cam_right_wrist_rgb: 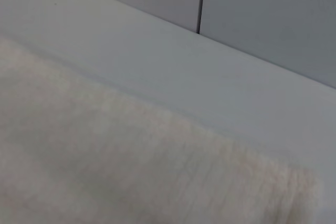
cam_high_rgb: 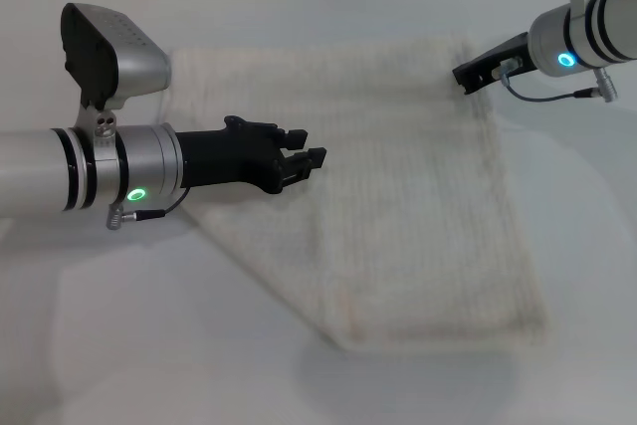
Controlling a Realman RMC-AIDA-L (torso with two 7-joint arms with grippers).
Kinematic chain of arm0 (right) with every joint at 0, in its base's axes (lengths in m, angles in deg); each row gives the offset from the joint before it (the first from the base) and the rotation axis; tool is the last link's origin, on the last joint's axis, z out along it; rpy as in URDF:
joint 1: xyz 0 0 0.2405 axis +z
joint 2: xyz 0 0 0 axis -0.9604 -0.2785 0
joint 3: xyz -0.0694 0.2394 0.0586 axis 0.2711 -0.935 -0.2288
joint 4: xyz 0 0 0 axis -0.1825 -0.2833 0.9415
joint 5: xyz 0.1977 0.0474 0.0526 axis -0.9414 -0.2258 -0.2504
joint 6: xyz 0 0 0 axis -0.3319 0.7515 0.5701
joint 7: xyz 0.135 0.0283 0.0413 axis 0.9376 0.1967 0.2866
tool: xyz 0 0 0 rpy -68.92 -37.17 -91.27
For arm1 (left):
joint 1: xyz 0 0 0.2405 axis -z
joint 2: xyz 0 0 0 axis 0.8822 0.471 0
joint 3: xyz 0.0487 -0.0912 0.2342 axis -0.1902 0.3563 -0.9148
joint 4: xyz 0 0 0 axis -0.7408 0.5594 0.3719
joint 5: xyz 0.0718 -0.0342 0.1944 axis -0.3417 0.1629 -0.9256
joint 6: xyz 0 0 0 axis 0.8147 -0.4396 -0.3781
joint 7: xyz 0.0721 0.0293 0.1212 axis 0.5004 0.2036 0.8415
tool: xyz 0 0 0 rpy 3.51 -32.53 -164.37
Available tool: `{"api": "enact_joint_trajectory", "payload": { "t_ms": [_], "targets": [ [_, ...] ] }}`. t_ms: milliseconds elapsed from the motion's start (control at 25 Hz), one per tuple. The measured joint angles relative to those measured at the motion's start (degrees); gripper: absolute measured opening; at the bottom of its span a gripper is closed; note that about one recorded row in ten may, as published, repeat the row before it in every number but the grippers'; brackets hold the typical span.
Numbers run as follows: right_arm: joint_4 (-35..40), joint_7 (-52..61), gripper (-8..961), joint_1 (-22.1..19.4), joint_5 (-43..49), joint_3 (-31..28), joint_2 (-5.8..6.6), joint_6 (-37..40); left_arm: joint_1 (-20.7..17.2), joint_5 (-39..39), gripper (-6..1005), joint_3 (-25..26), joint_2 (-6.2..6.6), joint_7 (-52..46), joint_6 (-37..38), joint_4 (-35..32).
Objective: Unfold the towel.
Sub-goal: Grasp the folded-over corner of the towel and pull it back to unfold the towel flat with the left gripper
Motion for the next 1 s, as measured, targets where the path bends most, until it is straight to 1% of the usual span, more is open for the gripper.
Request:
{"api": "enact_joint_trajectory", "payload": {
  "t_ms": [560, 1000],
  "targets": [
    [-0.49, -0.11, -1, -0.44, 0.00, 0.05, -0.37, -0.53, -0.01, -0.12, 431, 0.00, 0.01, -0.05, -0.28, 0.00],
    [-0.49, -0.15, -1, -0.52, 0.00, -0.04, -0.38, -0.52, 0.41, -0.39, 439, -1.79, 0.00, -0.28, -0.14, 0.18]
  ]
}}
